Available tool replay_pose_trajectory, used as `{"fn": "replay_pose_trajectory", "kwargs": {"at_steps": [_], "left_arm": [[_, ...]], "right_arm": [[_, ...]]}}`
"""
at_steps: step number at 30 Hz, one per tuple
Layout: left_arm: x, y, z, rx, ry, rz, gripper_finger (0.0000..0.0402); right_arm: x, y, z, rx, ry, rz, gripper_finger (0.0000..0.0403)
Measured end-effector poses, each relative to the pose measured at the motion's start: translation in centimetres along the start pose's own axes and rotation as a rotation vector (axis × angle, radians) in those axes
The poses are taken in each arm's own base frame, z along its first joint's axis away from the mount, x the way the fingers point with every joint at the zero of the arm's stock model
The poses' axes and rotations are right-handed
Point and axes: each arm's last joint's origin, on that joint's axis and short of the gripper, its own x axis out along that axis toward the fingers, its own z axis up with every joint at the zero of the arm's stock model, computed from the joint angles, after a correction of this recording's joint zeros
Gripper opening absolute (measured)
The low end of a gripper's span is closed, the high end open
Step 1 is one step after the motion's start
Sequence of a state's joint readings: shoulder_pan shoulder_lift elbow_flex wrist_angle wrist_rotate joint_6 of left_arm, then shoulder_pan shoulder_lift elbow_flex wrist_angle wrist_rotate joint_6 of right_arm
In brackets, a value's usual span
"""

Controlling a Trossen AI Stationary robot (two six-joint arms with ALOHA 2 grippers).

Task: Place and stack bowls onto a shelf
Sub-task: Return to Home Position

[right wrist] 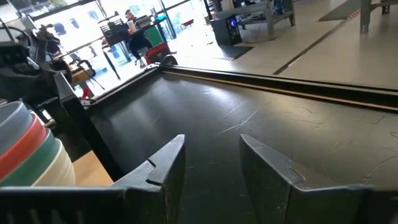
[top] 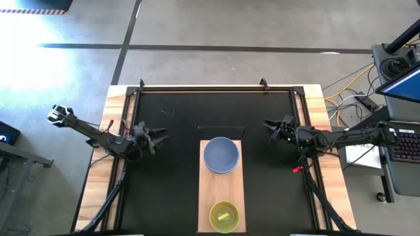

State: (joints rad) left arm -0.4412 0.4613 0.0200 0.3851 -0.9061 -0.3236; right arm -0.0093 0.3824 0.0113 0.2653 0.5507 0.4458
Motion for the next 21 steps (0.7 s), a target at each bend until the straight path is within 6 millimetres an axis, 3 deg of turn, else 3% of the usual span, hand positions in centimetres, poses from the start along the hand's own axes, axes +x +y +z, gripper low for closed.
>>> {"fn": "replay_pose_trajectory", "kwargs": {"at_steps": [8,21], "left_arm": [[-0.7,0.5,1.6,-0.126,-0.094,-0.031,0.0184],[-1.6,1.6,3.3,-0.272,-0.222,-0.03,0.0184]], "right_arm": [[0.0,0.0,0.0,0.002,-0.003,0.002,0.0144],[-1.5,0.0,2.1,0.121,-0.178,0.085,0.0136]]}}
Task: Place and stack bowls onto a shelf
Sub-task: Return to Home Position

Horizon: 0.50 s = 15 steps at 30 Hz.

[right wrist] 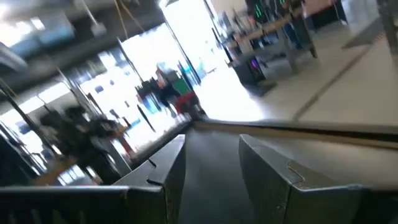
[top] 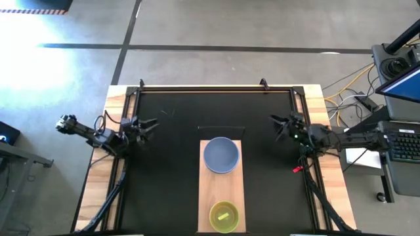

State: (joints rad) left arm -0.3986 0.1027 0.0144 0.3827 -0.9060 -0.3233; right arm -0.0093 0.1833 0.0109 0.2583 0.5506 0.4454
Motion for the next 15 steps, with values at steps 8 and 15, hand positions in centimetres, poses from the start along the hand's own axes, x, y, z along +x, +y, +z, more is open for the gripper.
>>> {"fn": "replay_pose_trajectory", "kwargs": {"at_steps": [8,15], "left_arm": [[0.5,1.6,0.8,0.016,-0.111,0.149,0.0184],[0.9,2.6,1.6,0.026,-0.209,0.266,0.0184]], "right_arm": [[-0.7,-0.1,1.2,0.062,-0.104,0.029,0.0141],[-0.8,-0.7,2.1,0.082,-0.196,-0.017,0.0135]]}}
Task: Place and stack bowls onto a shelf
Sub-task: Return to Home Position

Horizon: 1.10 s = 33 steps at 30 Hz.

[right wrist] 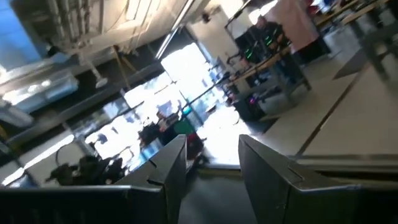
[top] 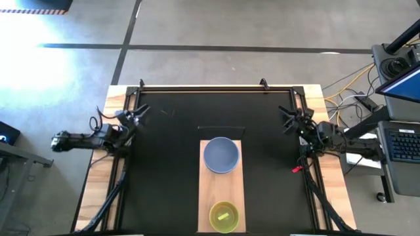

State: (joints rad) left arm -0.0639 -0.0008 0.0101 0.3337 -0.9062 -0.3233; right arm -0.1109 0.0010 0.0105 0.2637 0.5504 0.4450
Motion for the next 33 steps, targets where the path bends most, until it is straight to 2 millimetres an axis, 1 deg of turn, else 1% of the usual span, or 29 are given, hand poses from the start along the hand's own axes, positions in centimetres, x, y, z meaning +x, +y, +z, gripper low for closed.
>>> {"fn": "replay_pose_trajectory", "kwargs": {"at_steps": [12,18,23,33], "left_arm": [[0.6,0.8,0.4,0.026,-0.072,0.104,0.0184],[0.8,1.1,0.5,0.036,-0.097,0.142,0.0184],[0.8,1.1,0.5,0.036,-0.097,0.142,0.0184],[0.8,1.1,0.5,0.043,-0.091,0.144,0.0184]], "right_arm": [[0.5,-1.4,0.8,-0.044,-0.096,-0.15,0.0142],[0.6,-2.1,1.2,-0.064,-0.144,-0.222,0.0135],[0.6,-2.2,1.2,-0.067,-0.149,-0.231,0.0132],[0.9,-2.3,0.9,-0.082,-0.118,-0.247,0.0139]]}}
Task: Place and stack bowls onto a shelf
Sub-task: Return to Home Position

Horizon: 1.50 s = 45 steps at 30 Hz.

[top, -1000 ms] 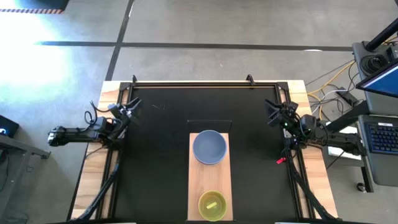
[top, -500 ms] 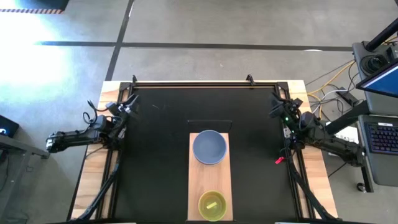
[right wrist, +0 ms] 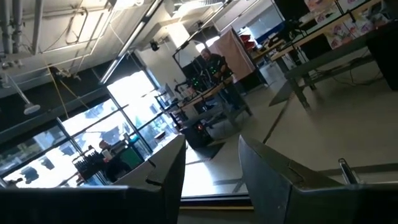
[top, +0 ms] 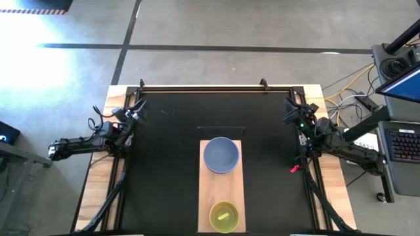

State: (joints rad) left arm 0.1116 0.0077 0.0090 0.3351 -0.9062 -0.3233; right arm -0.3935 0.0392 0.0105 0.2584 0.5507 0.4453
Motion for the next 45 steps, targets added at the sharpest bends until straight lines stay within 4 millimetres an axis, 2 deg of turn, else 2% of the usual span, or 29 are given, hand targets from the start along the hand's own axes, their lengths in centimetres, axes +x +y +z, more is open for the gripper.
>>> {"fn": "replay_pose_trajectory", "kwargs": {"at_steps": [45], "left_arm": [[0.0,0.01,-0.03,0.001,0.001,0.0,0.0184]], "right_arm": [[0.02,0.0,-0.03,-0.002,0.002,-0.001,0.0132]]}}
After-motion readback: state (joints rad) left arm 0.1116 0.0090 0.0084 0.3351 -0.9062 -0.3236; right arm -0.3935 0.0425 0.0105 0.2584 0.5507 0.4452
